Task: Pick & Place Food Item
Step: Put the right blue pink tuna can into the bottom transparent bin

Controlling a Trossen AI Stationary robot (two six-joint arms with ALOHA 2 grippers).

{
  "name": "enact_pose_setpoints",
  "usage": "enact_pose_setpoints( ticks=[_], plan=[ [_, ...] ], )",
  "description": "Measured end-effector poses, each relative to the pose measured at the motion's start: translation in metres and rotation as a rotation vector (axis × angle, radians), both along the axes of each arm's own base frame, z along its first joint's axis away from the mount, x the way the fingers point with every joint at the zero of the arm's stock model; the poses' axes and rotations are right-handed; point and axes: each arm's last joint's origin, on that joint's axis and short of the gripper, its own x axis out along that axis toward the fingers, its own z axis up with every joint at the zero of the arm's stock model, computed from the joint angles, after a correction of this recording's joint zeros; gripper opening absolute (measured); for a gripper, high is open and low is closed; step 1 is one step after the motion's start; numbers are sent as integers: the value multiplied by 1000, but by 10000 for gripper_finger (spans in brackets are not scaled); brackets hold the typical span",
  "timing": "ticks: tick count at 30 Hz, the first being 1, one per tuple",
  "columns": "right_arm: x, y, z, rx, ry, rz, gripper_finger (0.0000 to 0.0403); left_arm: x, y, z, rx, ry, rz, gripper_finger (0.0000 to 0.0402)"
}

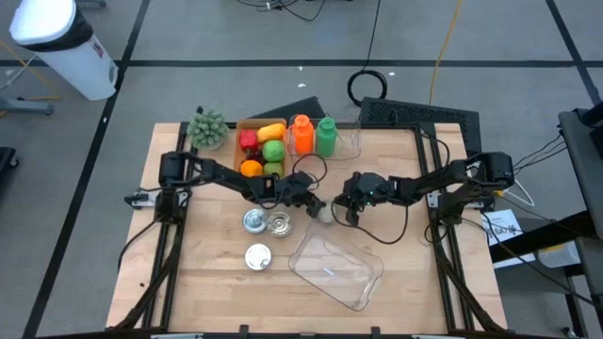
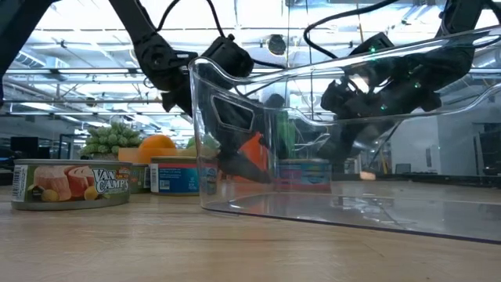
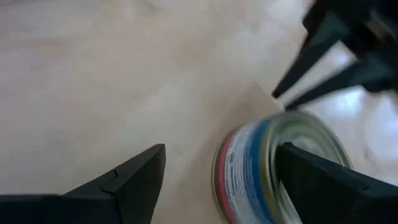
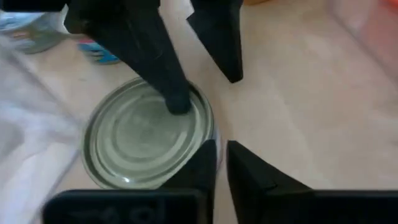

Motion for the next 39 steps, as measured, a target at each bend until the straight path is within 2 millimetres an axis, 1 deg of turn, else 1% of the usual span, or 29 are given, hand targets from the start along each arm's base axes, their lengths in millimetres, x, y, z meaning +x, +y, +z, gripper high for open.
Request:
enact_pose_setpoints(
  ticks=[6, 8, 12, 15, 18, 24, 30, 34, 39],
  plan=[
    [0, -2, 0, -68, 7, -35, 106, 0, 27, 3, 18, -66, 101, 310],
    [0, -2, 0, -100, 11, -30, 132, -2, 38, 4, -16, -84, 113, 310],
    [0, -1, 0, -142, 18, -2, 178, -6, 48, 8, -168, -105, -22, 310],
    [-1, 1, -1, -195, 38, 44, 206, -7, 45, 16, -258, -123, -116, 310],
    [-1, 2, -2, -211, 42, 63, 229, -8, 35, 21, -280, -106, -155, 310],
    [-4, 11, -7, -192, 107, 95, 268, -12, 17, 24, -323, -18, -157, 310],
    [-5, 21, -10, -158, 136, 114, 309, -16, 4, 18, -384, 73, -111, 310],
    [-2, 22, -12, -170, 119, 125, 319, -14, -4, 17, -346, 84, -26, 310],
    [6, 20, -24, -184, 75, 121, 316, -8, -5, 22, -274, -2, 4, 310]
  ],
)
